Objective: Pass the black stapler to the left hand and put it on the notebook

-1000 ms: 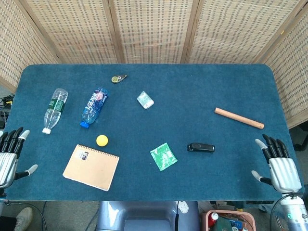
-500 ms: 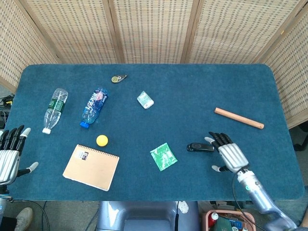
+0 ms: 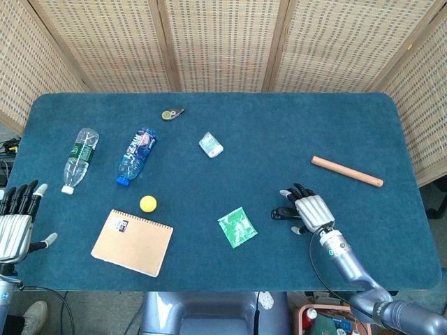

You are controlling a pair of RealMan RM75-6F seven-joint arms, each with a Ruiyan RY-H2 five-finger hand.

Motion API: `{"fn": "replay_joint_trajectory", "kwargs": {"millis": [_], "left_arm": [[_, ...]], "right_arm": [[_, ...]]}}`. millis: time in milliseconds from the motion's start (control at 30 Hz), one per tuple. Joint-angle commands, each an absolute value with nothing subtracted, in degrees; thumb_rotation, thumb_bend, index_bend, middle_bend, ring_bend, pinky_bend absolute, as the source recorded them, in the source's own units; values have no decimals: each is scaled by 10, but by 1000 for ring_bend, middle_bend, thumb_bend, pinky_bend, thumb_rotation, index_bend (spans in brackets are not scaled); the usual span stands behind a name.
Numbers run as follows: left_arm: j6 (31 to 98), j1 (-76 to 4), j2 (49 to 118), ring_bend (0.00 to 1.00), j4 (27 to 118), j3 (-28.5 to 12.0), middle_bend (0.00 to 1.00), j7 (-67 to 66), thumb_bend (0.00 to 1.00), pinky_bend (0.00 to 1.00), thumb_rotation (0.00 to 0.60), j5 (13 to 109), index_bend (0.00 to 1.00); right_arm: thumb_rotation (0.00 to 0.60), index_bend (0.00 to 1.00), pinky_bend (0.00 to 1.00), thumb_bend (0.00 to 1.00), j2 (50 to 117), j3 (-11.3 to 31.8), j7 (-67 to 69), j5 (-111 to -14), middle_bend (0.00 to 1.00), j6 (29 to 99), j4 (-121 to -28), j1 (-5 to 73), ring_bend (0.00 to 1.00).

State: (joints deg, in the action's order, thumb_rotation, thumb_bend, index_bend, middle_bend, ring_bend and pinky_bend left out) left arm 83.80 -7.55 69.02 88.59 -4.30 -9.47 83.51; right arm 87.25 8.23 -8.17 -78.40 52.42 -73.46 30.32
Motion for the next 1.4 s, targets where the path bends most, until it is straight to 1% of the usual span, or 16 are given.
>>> {"fn": "replay_joint_trajectory", "kwargs": {"millis": [33,167,233,300,367,467,567,733,867,967,1033,1100,1167,1200,1267,1400], "left_arm": [[836,-76,690,0,886,-43,0,-95,41,0,600,833,0],[831,-78,690,0,887,-43,0,-95,41,0,600,830,0],[829,-79,689,0,888,-43,0,-94,42,0,600,829,0],[829,-79,688,0,888,-44,0,-93,42,0,600,828,0],[828,-80,687,0,889,-44,0,-90,42,0,600,826,0],[823,-82,685,0,890,-45,0,-86,42,0,600,823,0],[820,-83,683,0,892,-45,0,-84,42,0,600,821,0],[816,-84,680,0,893,-47,0,-78,42,0,600,816,0],[813,-85,676,0,895,-50,0,-69,42,0,600,810,0],[807,-86,670,0,898,-51,0,-57,42,0,600,804,0],[805,-86,666,0,900,-52,0,-50,42,0,600,801,0],[803,-87,664,0,900,-53,0,-46,43,0,600,800,0],[798,-89,662,0,899,-54,0,-42,44,0,600,797,0],[792,-91,660,0,898,-56,0,-36,44,0,600,790,0],[787,-92,657,0,899,-58,0,-31,46,0,600,786,0],[787,-92,652,0,901,-58,0,-23,47,0,600,785,0]], "right_arm": [[600,256,325,105,879,83,-94,-771,284,513,-720,310,187],[600,411,475,213,881,82,-95,-755,438,497,-711,317,334],[600,505,559,285,883,79,-100,-753,531,492,-703,321,419],[600,568,606,332,886,80,-95,-754,593,496,-700,323,476],[600,600,623,361,887,81,-81,-761,625,508,-701,322,506],[600,606,623,366,874,86,-59,-790,632,534,-723,328,513],[600,608,623,366,856,90,-48,-807,634,539,-754,339,515],[600,608,624,366,834,106,-54,-806,634,515,-798,367,515],[600,608,630,366,828,132,-103,-786,634,471,-828,416,515],[600,608,633,366,845,153,-161,-740,634,429,-830,460,515],[600,608,635,368,868,167,-211,-696,634,405,-819,497,515],[600,608,635,367,889,173,-253,-654,634,395,-811,523,515],[600,608,635,365,920,175,-305,-599,634,394,-800,554,515],[600,608,635,365,945,175,-331,-578,634,390,-788,577,515],[600,608,635,366,984,173,-381,-529,634,402,-755,608,515],[600,608,635,366,1027,165,-442,-459,634,424,-725,644,515]]}}
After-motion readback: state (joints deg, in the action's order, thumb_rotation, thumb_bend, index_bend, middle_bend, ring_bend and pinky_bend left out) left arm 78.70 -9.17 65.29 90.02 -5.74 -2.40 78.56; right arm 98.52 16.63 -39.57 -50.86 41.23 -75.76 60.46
